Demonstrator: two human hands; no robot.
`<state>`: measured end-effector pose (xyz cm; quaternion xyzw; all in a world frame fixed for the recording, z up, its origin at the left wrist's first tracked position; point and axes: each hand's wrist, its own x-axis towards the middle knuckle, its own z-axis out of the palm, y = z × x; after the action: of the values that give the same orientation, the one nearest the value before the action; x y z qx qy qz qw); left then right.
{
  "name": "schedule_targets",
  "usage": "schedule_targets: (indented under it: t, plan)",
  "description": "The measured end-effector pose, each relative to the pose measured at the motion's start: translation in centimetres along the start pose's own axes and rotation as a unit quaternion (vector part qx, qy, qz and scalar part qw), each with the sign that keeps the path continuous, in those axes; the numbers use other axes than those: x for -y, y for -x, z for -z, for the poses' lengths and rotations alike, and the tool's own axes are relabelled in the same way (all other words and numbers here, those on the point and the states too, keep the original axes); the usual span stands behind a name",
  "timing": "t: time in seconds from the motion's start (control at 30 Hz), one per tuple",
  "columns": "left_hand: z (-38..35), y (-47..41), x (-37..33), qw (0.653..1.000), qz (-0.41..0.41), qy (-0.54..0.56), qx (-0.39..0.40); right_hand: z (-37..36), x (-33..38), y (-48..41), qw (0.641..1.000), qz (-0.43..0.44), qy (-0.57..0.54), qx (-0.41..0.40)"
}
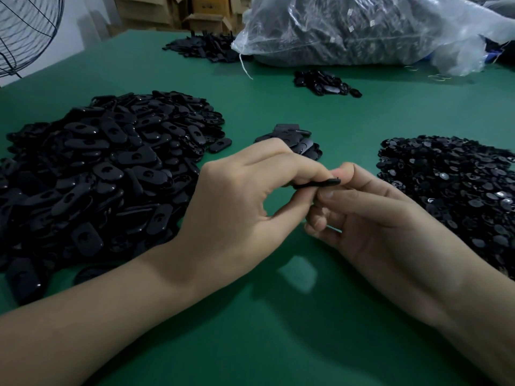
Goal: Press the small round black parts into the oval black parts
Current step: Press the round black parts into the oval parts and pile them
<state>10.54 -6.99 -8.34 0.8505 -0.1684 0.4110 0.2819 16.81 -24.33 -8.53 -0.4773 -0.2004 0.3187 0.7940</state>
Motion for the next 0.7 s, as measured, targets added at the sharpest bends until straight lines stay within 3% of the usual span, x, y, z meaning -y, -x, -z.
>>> schedule_targets:
  t: [0.1, 0.23, 0.53, 0.7]
  plan:
    - [-0.4, -0.1, 0.3, 0.999, 0.048, 0.024, 0.007, 0.0, 0.1, 0.0, 0.993, 0.049, 0.102, -0.025]
    - [-0.9, 0.0, 0.6, 0.980, 0.161, 0.113, 0.034, 0.3, 0.4, -0.3, 0.953, 0.107, 0.268, -0.088]
    - [-1.0, -0.2, 1.0, 0.977, 0.186, 0.077, 0.077, 0.7, 0.0, -0.6, 0.954, 0.077, 0.261, -0.127]
    - [-0.5, -2.4, 2.7, 0.975, 0.202, -0.015, 0.088, 1.2, 0.0, -0.8, 0.948, 0.082, 0.280, -0.128]
